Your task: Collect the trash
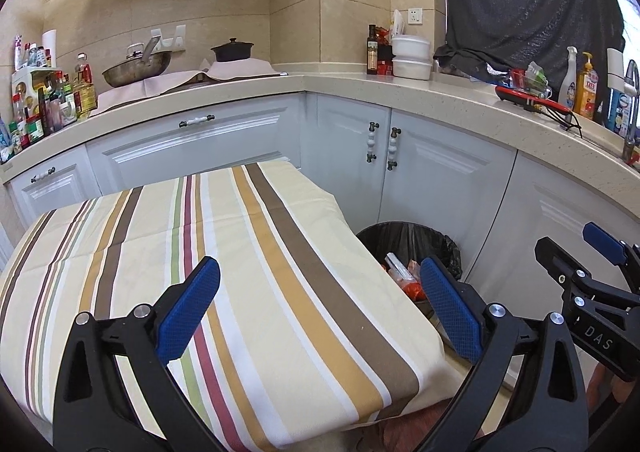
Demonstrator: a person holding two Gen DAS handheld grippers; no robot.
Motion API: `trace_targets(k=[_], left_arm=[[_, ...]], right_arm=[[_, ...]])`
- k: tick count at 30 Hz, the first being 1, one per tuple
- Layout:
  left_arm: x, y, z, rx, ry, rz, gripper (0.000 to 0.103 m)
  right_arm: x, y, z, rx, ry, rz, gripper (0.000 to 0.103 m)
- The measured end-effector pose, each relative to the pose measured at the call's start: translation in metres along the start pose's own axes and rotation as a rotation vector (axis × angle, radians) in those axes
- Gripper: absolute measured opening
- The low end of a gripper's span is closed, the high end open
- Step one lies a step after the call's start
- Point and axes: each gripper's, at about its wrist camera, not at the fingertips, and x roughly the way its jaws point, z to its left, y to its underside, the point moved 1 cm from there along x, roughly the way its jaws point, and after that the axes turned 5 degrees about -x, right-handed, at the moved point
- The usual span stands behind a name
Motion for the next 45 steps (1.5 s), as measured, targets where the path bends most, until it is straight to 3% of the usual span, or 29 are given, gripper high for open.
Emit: trace_targets(k=[45], left_arm=[[-0.013, 0.007, -0.008, -0.015, 0.02, -0.008, 0.098]], right_arm=[[-0.018, 0.005, -0.001, -0.013, 0.031, -0.027, 0.083]])
